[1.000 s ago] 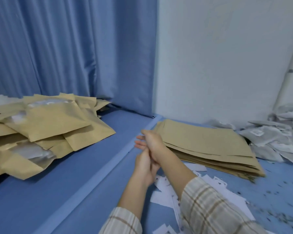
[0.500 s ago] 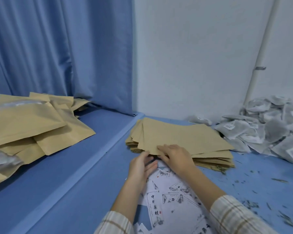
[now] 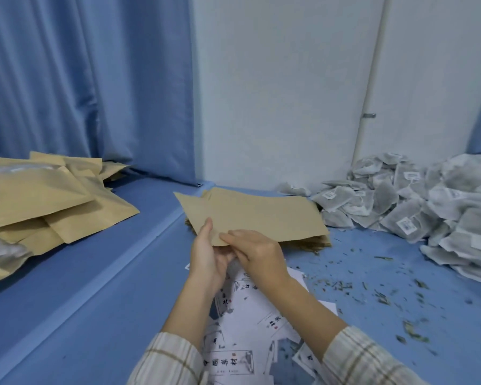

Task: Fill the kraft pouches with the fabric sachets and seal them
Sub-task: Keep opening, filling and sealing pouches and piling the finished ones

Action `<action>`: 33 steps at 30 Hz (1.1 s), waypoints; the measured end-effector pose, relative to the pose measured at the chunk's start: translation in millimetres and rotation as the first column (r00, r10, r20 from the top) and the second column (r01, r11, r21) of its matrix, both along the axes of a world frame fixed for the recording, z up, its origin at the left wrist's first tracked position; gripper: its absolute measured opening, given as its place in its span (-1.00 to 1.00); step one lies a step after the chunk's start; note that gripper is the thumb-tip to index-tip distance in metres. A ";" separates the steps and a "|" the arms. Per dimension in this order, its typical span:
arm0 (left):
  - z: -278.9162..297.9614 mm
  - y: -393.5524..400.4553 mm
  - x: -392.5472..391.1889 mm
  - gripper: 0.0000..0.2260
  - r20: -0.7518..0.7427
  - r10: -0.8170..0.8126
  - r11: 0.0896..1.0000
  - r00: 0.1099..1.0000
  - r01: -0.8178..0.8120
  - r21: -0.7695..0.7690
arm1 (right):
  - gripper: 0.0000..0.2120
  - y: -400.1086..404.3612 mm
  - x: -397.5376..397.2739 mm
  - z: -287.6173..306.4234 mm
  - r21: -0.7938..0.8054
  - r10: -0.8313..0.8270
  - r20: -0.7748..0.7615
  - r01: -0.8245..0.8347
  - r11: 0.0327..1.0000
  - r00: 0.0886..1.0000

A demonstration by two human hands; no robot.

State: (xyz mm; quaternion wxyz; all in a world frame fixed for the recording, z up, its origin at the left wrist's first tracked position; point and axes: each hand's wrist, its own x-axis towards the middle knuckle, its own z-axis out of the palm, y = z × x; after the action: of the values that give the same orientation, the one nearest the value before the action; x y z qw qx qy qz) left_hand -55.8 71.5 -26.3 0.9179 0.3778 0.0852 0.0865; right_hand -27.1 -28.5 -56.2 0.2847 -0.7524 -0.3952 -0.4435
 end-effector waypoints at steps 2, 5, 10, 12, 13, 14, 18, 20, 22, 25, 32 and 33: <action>5.5 -3.8 -11.5 -0.74 0.007 0.168 0.967 0.986 -0.166 0.194 | -0.67 0.8 -12.6 8.9 0.015 0.062 -0.141 -0.060 0.998 0.988; 12.3 -3.5 -30.7 -0.66 0.182 0.359 0.587 0.915 -0.373 0.718 | -0.57 4.2 -35.5 27.6 0.172 0.245 -0.581 -0.177 0.969 0.776; 24.9 -11.0 -58.2 -0.49 0.384 0.223 -0.018 0.896 -0.390 0.921 | -0.81 3.8 -65.2 69.0 0.749 0.753 -0.561 -0.177 0.639 0.344; 24.2 -24.3 -66.9 -0.41 0.391 0.242 -0.398 0.888 -0.277 0.875 | -0.78 -6.9 -68.2 74.4 0.769 0.737 -0.544 -0.115 0.629 0.401; 21.9 -32.5 -71.4 -0.39 0.405 0.239 -0.498 0.882 -0.247 0.831 | -0.74 -14.2 -68.4 72.3 0.765 0.701 -0.557 -0.054 0.642 0.446; 19.7 -43.0 -76.7 -0.38 0.399 0.232 -0.533 0.887 -0.227 0.815 | -0.71 -22.5 -68.2 67.7 0.767 0.669 -0.570 0.015 0.642 0.477; -0.8 -82.2 -87.3 -0.25 0.237 0.079 -0.480 0.968 -0.171 0.860 | -0.75 -61.5 -72.9 36.8 0.764 0.647 -0.634 0.213 0.609 0.423; -13.5 -93.4 -85.7 -0.24 0.159 0.006 -0.498 0.987 -0.135 0.857 | -0.65 -79.1 -76.0 18.7 0.745 0.646 -0.663 0.249 0.619 0.378; -26.0 -100.5 -83.1 -0.31 0.048 -0.039 -0.410 0.998 -0.059 0.910 | -0.67 -93.7 -78.1 1.1 0.702 0.615 -0.712 0.302 0.645 0.340; -41.3 -109.4 -78.4 -0.48 -0.050 -0.040 -0.256 0.998 0.038 0.966 | -0.76 -108.8 -77.2 -19.1 0.671 0.631 -0.737 0.367 0.644 0.240; -45.8 -119.1 -61.2 -0.71 0.061 0.119 -0.071 0.991 -0.053 0.996 | -0.86 -125.7 -68.3 -34.7 0.729 0.785 -0.615 0.438 0.526 0.081; -44.0 -120.0 -58.3 -0.72 0.042 0.127 -0.014 0.991 -0.041 0.999 | -0.89 -126.2 -68.3 -36.0 0.748 0.809 -0.584 0.433 0.503 0.068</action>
State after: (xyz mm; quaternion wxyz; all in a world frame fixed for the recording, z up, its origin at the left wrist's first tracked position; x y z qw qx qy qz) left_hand -114.1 -48.5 -70.3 0.3682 0.9138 0.0487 0.1646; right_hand -95.4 -154.8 -92.2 0.8485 -0.5150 0.0487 0.1119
